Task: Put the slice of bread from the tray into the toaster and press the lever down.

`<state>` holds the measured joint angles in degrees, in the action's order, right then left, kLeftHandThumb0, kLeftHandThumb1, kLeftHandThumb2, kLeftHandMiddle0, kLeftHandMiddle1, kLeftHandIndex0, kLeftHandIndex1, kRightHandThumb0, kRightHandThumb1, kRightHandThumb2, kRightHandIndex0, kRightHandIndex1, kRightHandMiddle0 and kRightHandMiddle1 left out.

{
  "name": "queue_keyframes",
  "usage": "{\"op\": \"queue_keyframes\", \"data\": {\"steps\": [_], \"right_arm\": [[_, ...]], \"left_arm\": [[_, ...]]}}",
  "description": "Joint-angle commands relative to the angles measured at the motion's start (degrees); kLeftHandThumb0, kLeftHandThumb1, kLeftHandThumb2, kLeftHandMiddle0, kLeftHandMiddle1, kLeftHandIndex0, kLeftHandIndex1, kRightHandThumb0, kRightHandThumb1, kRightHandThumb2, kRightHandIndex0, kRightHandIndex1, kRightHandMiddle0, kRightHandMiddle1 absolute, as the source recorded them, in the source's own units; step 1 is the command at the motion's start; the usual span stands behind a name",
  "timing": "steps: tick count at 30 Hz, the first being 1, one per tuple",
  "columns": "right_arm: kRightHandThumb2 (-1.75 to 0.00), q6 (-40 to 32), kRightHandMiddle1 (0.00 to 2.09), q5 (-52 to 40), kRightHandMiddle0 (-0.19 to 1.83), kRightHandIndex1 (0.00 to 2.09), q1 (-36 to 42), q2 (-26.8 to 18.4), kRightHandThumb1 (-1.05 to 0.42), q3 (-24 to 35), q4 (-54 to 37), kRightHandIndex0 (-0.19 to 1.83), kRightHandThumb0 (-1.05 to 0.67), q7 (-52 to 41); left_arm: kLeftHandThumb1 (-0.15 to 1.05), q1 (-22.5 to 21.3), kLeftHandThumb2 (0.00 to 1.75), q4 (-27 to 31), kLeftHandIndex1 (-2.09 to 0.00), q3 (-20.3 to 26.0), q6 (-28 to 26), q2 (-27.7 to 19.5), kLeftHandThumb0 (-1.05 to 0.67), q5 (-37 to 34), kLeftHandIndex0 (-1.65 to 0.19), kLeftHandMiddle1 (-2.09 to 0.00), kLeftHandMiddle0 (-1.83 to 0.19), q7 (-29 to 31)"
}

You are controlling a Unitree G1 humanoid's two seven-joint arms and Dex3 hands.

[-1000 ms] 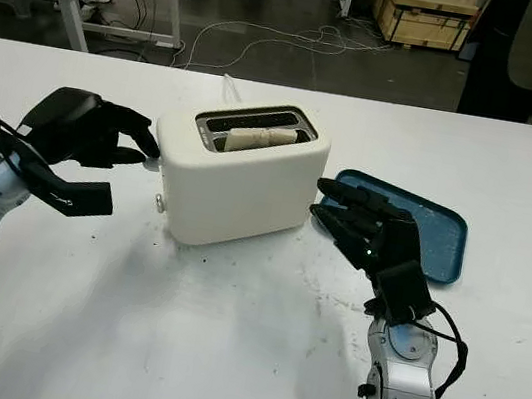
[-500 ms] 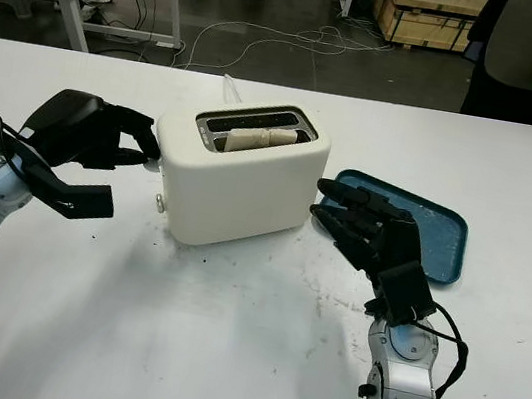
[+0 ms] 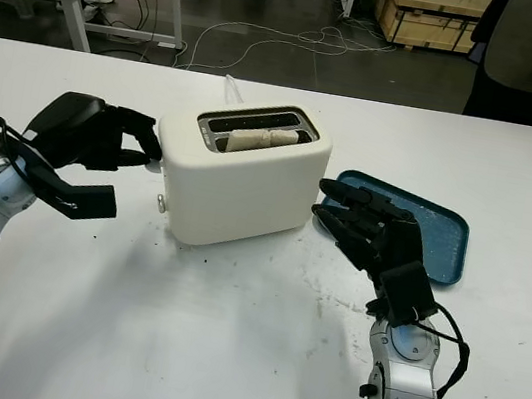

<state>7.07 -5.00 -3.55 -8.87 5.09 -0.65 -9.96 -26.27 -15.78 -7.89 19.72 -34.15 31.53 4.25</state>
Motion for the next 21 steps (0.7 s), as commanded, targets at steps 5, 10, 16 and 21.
{"op": "queue_keyframes", "data": {"steps": [5, 10, 16, 21], "right_arm": [[0.0, 1.36, 0.0, 0.03, 1.09, 0.33, 0.02, -0.07, -0.83, 0.12, 0.7, 0.97, -0.45, -0.12], [0.0, 1.92, 0.0, -0.27, 1.09, 0.33, -0.02, -0.04, -0.83, 0.37, 1.35, 0.97, -0.46, -0.3], [0.0, 2.21, 0.0, -0.02, 1.1, 0.33, 0.12, -0.2, -0.84, 0.37, 1.34, 0.97, -0.45, -0.33], [0.0, 1.97, 0.0, -0.16, 1.1, 0.33, 0.15, -0.11, -0.84, 0.44, 1.28, 0.97, -0.45, -0.27]], "left_arm": [[0.82, -0.05, 0.01, -3.88, -0.7, -2.92, 1.8, 2.47, -0.24, 1.5, -0.96, -1.56, -0.88, -2.79], [0.76, 0.3, 0.0, -6.58, -0.6, -4.65, 2.4, 3.34, -0.23, 2.14, -1.04, -1.65, -0.88, -5.67], [0.75, 4.07, 0.0, -6.96, -0.54, -6.39, -0.68, 7.3, -0.23, 0.86, -1.06, -1.41, -0.89, -5.7], [0.76, 7.75, 0.0, -6.32, -0.5, -7.76, -3.04, 11.07, -0.24, 0.03, -1.08, -1.24, -0.9, -7.07]]}}
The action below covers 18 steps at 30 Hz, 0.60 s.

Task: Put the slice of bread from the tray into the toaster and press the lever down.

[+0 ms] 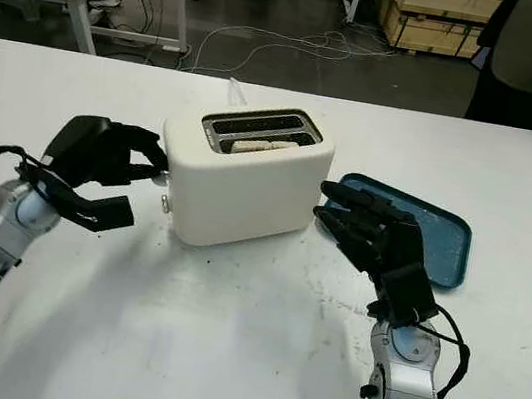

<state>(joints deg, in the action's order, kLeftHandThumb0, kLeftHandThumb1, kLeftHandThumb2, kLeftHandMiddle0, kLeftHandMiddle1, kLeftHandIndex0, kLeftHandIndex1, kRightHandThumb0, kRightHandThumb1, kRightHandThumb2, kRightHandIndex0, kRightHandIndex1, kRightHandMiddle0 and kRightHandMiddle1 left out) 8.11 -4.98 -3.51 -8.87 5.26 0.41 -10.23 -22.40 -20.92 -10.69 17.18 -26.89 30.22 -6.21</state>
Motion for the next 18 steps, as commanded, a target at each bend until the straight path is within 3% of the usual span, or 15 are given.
{"op": "queue_keyframes", "data": {"steps": [1, 4, 11, 18], "right_arm": [[0.0, 0.79, 0.01, -0.17, 1.1, 0.33, 0.15, -0.06, -0.84, 0.27, 0.13, 0.97, -0.45, 0.06], [0.0, 0.79, 0.0, -0.12, 1.1, 0.34, 0.21, -0.05, -0.84, 0.26, 0.24, 0.97, -0.45, 0.08], [0.0, 0.57, 0.0, 0.17, 1.1, 0.34, 0.27, -0.09, -0.84, 0.14, 0.2, 0.97, -0.45, 0.21], [0.0, 1.23, 0.0, -0.72, 1.1, 0.34, 0.19, 0.04, -0.84, 0.34, 0.93, 0.99, -0.45, -0.52]], "left_arm": [[0.77, 4.68, 0.01, -0.74, -0.49, -5.17, -1.51, 4.56, -0.25, 0.94, -1.08, -1.21, -0.9, 3.38], [0.77, 6.61, 0.0, 0.87, -0.49, -5.86, -4.99, 6.1, -0.26, 0.17, -1.08, -1.32, -0.88, 3.73], [0.76, 8.64, 0.0, 2.25, -0.56, -5.86, -5.83, 6.85, -0.29, -0.58, -1.06, -1.52, -0.83, 2.45], [0.75, 10.38, 0.0, 4.41, -0.6, -6.05, -8.69, 6.51, -0.3, 0.81, -1.04, -1.51, -0.8, 1.26]]}}
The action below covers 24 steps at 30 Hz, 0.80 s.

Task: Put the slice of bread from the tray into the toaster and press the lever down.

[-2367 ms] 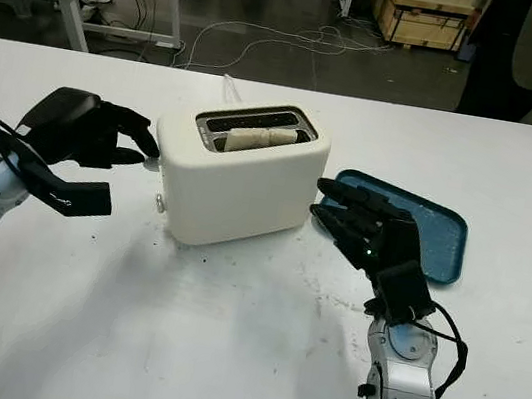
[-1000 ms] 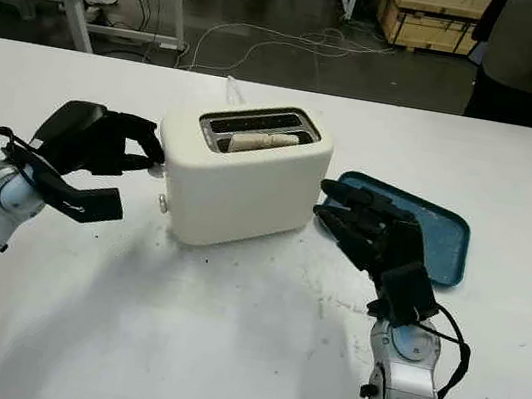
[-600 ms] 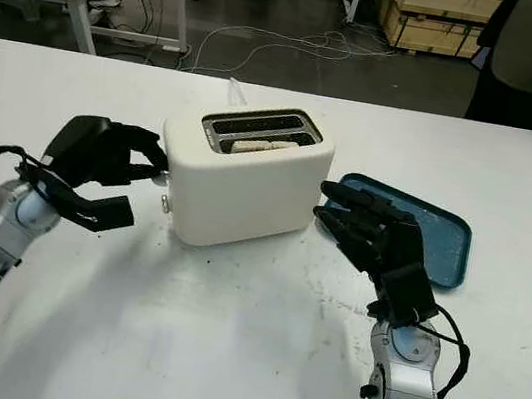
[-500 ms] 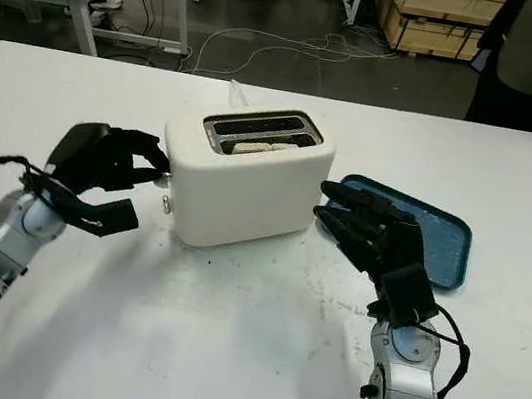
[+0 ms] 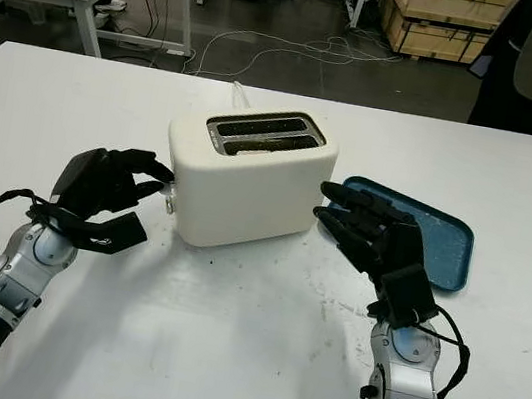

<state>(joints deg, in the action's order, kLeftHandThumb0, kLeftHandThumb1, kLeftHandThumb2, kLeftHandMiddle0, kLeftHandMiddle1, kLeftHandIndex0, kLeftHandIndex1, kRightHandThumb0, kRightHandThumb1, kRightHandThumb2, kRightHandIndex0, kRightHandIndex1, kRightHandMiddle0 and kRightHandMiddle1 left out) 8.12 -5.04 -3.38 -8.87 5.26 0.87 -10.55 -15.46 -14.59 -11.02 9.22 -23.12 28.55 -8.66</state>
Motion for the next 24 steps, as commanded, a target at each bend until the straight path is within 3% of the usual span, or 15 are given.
{"op": "queue_keyframes", "data": {"steps": [1, 11, 15, 24], "right_arm": [[0.0, 1.25, 0.0, -0.65, 1.1, 0.35, 0.07, 0.02, -0.84, 0.36, 0.51, 0.99, -0.44, -0.23], [0.0, 1.73, 0.0, -0.19, 1.1, 0.36, 0.1, -0.16, -0.84, 0.39, 0.75, 1.0, -0.45, -0.28], [0.0, 1.44, 0.0, 0.02, 1.1, 0.37, 0.15, -0.19, -0.84, 0.38, 0.6, 1.0, -0.46, -0.02], [0.0, 1.12, 0.0, -0.08, 1.11, 0.39, 0.29, -0.23, -0.84, 0.48, 0.21, 1.0, -0.46, 0.0]], "left_arm": [[0.75, 3.71, 0.0, -1.64, -0.6, -5.86, -1.48, 2.79, -0.3, 2.98, -1.03, -1.52, -0.8, 3.34], [0.73, 3.88, 0.0, -1.8, -0.58, -7.66, -2.91, 2.4, -0.25, 5.13, -1.05, -1.6, -0.74, 0.68], [0.73, 1.5, 0.0, -2.52, -0.6, -7.78, -3.02, 1.16, -0.26, 6.88, -1.05, -1.53, -0.79, 0.86], [0.68, -3.4, 0.0, -4.72, -0.62, -7.48, -1.58, -0.29, -0.23, 7.4, -1.06, -1.58, -0.84, -0.01]]}}
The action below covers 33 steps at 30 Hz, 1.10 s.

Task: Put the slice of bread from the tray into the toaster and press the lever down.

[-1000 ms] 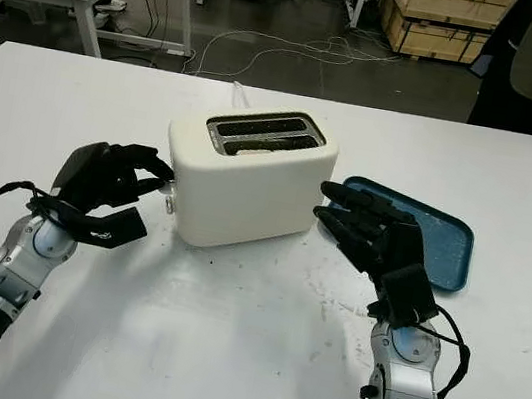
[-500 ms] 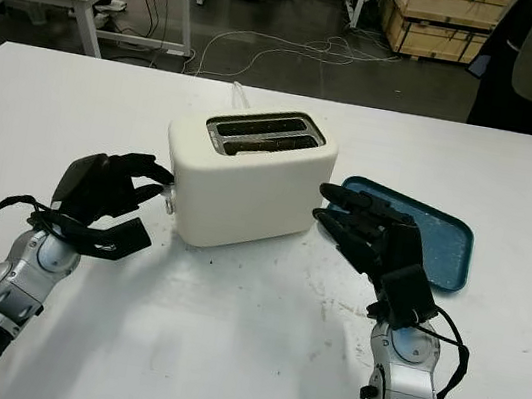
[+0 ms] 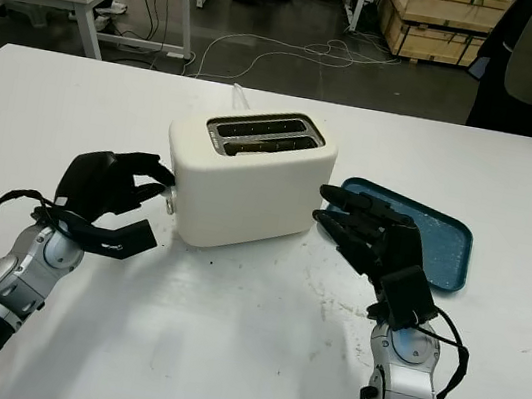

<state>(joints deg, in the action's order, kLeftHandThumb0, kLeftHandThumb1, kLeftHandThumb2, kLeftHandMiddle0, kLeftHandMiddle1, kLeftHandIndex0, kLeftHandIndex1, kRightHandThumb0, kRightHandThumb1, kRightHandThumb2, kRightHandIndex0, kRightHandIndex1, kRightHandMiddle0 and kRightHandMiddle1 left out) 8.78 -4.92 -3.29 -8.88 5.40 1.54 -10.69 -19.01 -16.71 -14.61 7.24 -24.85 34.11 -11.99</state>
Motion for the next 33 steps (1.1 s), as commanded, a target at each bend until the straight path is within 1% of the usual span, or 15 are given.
{"op": "queue_keyframes", "data": {"steps": [1, 7, 11, 14, 16, 18, 19, 20, 22, 24, 26, 29, 31, 33], "right_arm": [[0.0, 0.51, 0.0, -0.36, 1.11, 0.39, 0.16, -0.19, -0.84, 0.43, -0.4, 1.0, -0.46, 0.08], [0.0, 0.09, 0.0, -0.41, 1.11, 0.41, 0.18, -0.27, -0.85, 0.46, -0.72, 1.01, -0.47, 0.04], [0.0, 0.16, 0.0, -0.51, 1.11, 0.42, 0.09, -0.31, -0.85, 0.52, -0.41, 1.01, -0.48, -0.08], [0.0, 0.17, 0.0, -0.81, 1.11, 0.42, 0.1, -0.28, -0.85, 0.63, -0.39, 1.0, -0.48, -0.23], [0.0, 0.32, 0.0, -1.06, 1.11, 0.42, 0.13, -0.26, -0.85, 0.75, -0.38, 1.0, -0.47, -0.44], [0.0, 0.21, 0.0, -1.05, 1.11, 0.42, 0.16, -0.28, -0.85, 0.94, -0.37, 1.0, -0.47, -0.45], [0.0, 0.31, 0.0, -1.07, 1.11, 0.42, 0.11, -0.36, -0.85, 1.03, -0.17, 1.0, -0.46, -0.57], [0.0, 0.3, 0.0, -1.1, 1.11, 0.42, 0.07, -0.44, -0.85, 1.11, -0.03, 1.0, -0.46, -0.69], [0.0, 0.46, 0.0, -1.22, 1.1, 0.42, 0.02, -0.61, -0.85, 1.26, 0.26, 1.0, -0.46, -0.99], [0.0, 0.51, 0.0, -1.24, 1.1, 0.42, 0.04, -0.78, -0.85, 1.39, 0.42, 1.0, -0.47, -1.19], [0.0, 0.66, 0.0, -0.97, 1.1, 0.42, 0.02, -1.04, -0.86, 1.51, 0.49, 1.0, -0.47, -1.3], [0.0, 1.02, 0.0, -0.66, 1.1, 0.42, -0.04, -1.38, -0.85, 1.75, 0.77, 0.99, -0.46, -1.4], [0.0, 0.62, 0.0, -0.53, 1.11, 0.42, 0.07, -1.55, -0.85, 1.72, 0.61, 0.99, -0.47, -1.28], [0.0, 0.44, 0.0, -0.42, 1.11, 0.42, 0.16, -1.58, -0.85, 1.51, 0.46, 0.98, -0.49, -1.14]], "left_arm": [[0.67, -0.3, 0.0, -3.03, -0.62, -3.91, 0.96, 1.29, -0.26, 2.0, -1.08, -1.57, -0.85, 3.0], [0.69, -2.66, 0.01, -4.27, -0.62, -3.34, 2.22, 0.34, -0.31, 1.19, -1.08, -1.54, -0.81, 4.17], [0.68, -3.55, 0.0, -4.57, -0.64, -3.01, 2.8, 0.2, -0.3, 1.24, -1.08, -1.51, -0.82, 3.99], [0.68, -2.98, 0.0, -3.83, -0.64, -2.97, 2.14, 1.05, -0.3, 0.85, -1.07, -1.52, -0.82, 4.07], [0.68, -2.44, 0.0, -4.03, -0.64, -3.13, 2.63, 1.74, -0.3, 0.59, -1.07, -1.57, -0.8, 3.44], [0.71, -1.25, 0.01, -4.02, -0.64, -3.37, 1.89, 3.49, -0.32, 0.28, -1.05, -1.57, -0.79, 2.67], [0.72, -0.26, 0.01, -4.46, -0.63, -3.4, 1.37, 5.29, -0.33, -0.48, -1.04, -1.56, -0.79, 1.91], [0.75, 0.76, 0.02, -5.36, -0.62, -3.57, 0.51, 7.58, -0.32, -1.01, -1.01, -1.54, -0.77, 0.55], [0.78, 1.98, 0.02, -9.88, -0.62, -4.2, 0.45, 12.55, -0.3, -1.99, -0.99, -1.57, -0.75, -3.58], [0.8, 1.72, 0.02, -16.14, -0.62, -5.46, 0.57, 16.64, -0.28, -2.11, -0.96, -1.62, -0.7, -7.12], [0.81, 0.76, 0.01, -21.63, -0.66, -7.43, 1.26, 19.27, -0.26, -1.17, -0.96, -1.65, -0.68, -9.64], [0.79, -0.66, 0.0, -25.03, -0.7, -9.19, 1.58, 20.58, -0.24, -0.11, -0.95, -1.6, -0.7, -10.87], [0.79, -1.51, 0.0, -26.59, -0.71, -9.59, 2.95, 20.55, -0.24, 0.13, -0.95, -1.59, -0.7, -11.4], [0.8, -2.1, 0.0, -27.16, -0.8, -9.9, 3.75, 20.16, -0.25, 0.41, -0.92, -1.6, -0.7, -11.16]]}}
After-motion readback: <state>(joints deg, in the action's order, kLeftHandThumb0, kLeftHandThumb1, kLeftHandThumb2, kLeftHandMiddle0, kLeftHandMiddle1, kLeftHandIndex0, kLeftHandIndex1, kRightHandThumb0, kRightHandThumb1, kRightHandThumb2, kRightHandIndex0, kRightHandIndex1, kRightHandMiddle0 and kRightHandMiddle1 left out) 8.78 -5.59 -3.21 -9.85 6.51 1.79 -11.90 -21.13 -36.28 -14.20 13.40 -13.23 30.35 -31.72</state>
